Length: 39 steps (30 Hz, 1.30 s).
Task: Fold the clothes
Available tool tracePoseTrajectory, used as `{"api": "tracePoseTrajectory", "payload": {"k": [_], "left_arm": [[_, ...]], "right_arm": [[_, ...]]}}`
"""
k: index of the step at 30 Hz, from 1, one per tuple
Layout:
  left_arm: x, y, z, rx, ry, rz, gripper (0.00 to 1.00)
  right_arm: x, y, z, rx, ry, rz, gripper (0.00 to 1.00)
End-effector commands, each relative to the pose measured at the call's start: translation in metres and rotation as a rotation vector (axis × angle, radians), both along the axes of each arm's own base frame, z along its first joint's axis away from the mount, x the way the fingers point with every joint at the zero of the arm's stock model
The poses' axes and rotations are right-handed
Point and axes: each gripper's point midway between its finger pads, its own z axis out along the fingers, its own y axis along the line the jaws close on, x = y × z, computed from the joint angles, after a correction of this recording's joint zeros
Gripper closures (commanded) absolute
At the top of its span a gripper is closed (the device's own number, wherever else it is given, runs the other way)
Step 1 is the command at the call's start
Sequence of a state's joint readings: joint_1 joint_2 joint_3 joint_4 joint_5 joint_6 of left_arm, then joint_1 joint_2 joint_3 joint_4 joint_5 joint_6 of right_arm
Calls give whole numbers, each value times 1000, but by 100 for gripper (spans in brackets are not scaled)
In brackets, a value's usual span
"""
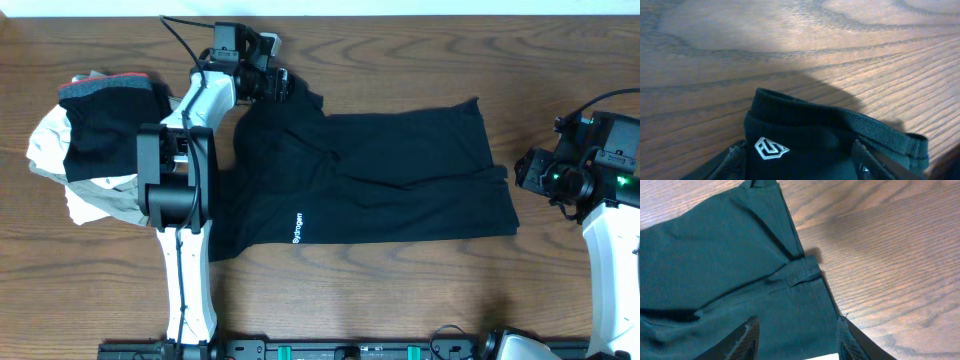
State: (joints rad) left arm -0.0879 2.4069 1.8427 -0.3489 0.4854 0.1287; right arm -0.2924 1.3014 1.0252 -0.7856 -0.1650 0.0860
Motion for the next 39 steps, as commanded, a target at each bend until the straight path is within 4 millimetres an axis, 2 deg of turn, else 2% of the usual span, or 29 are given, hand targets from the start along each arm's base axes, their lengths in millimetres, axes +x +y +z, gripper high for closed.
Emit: {"api": "tracePoseTrajectory", "payload": {"k": [1,3,5,9,13,16,20,25,28,30,32,36,39], "left_arm": [[3,1,-6,-6,-4,-9,37],[3,1,-6,-6,-3,-9,41],[3,1,-7,-5,-2,-9,50],[3,1,-7,-5,-2,-8,73],[3,1,-6,-5,-2,-7,81],[3,1,-7,-6,2,-7,93],[0,2,4,-6,2,-6,94],[-3,10,33,-11,-1,28,94],[-14,16,47,-22,51,76,94],[-22,17,56,-27,80,90,94],[-30,17,68,-34,98,92,94],[-44,15,98,-34,97,87,94],[-56,16,116,-33,103,87,94]], "right_arm": [[0,-1,3,-4,-9,10,52],[0,-1,3,-4,-10,10,52],[0,-1,3,-4,-10,10,52],[-1,-1,2,-3,-6,10,52],[-2,-1,2,-1,0,10,52],[-3,0,1,0,3,10,53],[-3,-2,1,-10,6,5,52],[-3,-2,1,-10,4,5,52],[-2,-3,2,-14,0,9,53],[-2,-2,2,-24,-1,26,66],[-1,-2,1,-34,-2,45,73],[8,1,-3,-28,-10,61,68],[23,13,-11,16,-27,109,61]]}}
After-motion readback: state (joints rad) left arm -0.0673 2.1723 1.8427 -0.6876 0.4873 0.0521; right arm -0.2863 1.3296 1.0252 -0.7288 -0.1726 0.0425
